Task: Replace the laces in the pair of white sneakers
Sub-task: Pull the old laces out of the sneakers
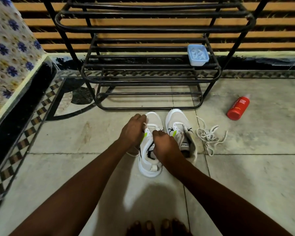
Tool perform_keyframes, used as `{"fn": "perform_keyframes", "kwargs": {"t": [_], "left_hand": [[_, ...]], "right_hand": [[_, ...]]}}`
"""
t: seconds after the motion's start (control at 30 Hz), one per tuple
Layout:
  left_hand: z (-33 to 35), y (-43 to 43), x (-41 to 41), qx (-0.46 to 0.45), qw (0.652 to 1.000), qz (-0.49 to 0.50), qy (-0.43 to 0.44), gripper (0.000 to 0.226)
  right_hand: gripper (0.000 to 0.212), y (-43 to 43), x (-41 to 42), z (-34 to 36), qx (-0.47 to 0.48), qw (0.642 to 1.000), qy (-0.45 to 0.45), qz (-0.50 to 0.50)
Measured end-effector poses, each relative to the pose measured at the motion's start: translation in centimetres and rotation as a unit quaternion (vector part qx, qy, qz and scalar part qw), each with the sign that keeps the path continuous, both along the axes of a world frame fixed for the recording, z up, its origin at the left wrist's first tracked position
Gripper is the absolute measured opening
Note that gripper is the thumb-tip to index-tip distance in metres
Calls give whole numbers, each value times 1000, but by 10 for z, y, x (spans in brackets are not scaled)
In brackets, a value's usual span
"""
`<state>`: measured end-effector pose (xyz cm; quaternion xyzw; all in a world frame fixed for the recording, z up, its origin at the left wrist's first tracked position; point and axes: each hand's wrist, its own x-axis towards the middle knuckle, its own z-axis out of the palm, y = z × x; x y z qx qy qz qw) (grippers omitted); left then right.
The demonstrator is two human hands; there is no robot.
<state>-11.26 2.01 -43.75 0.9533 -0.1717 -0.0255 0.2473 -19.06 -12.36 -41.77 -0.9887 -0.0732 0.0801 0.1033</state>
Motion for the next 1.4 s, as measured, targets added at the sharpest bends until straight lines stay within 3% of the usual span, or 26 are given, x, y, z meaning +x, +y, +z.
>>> {"fn": "perform_keyframes", "kwargs": {"t": [0.13,0.23,0.33,0.4,0.57,0.6,0.63,0.67,0.77,0.8,0.87,0.93,1.03,1.17,1.27,1.3,1.4], "left_hand": [[-3,0,1,-111,989,79,63,8],[-6,1,-2,-283,930,188,136,17],[-10,10,-1,-321,906,230,155,6],[-7,7,-5,-425,850,243,192,7],[-5,10,-4,-651,645,307,256,17],[-4,13,0,-666,625,309,265,18],[-3,16,2,-658,631,316,263,19],[-2,18,4,-628,660,323,257,20],[-7,21,2,-396,851,296,175,7],[-11,24,-1,-313,899,276,136,5],[-19,31,-6,-200,949,234,73,13],[-25,33,-13,-114,973,195,51,18],[-35,35,-25,5,982,167,90,40],[-48,36,-38,70,985,137,74,43],[-43,41,-34,122,982,92,112,55],[-39,41,-32,101,985,87,112,52],[-20,43,-30,-100,986,121,60,11]], "right_hand": [[40,1,-2,2,5,1000,-2,-6],[41,0,-3,4,18,1000,-3,-13],[41,-1,-4,4,30,999,-6,-17],[40,0,-4,4,25,1000,-6,-14],[40,0,-4,1,14,999,5,-30],[39,-1,-4,1,14,999,8,-34],[39,-1,-3,0,14,999,10,-32],[39,0,-2,0,13,999,11,-29],[39,2,0,-2,13,1000,11,-24],[39,2,0,-3,17,999,11,-27],[39,1,-1,-4,20,999,5,-32],[39,1,-1,-5,18,999,-6,-29],[38,-1,0,-6,15,999,-16,-27],[34,-2,1,-2,19,999,-23,-19],[25,-2,2,3,58,996,-47,-37],[23,-3,3,4,91,993,-62,-46],[32,-8,7,4,231,965,-111,-48]]}}
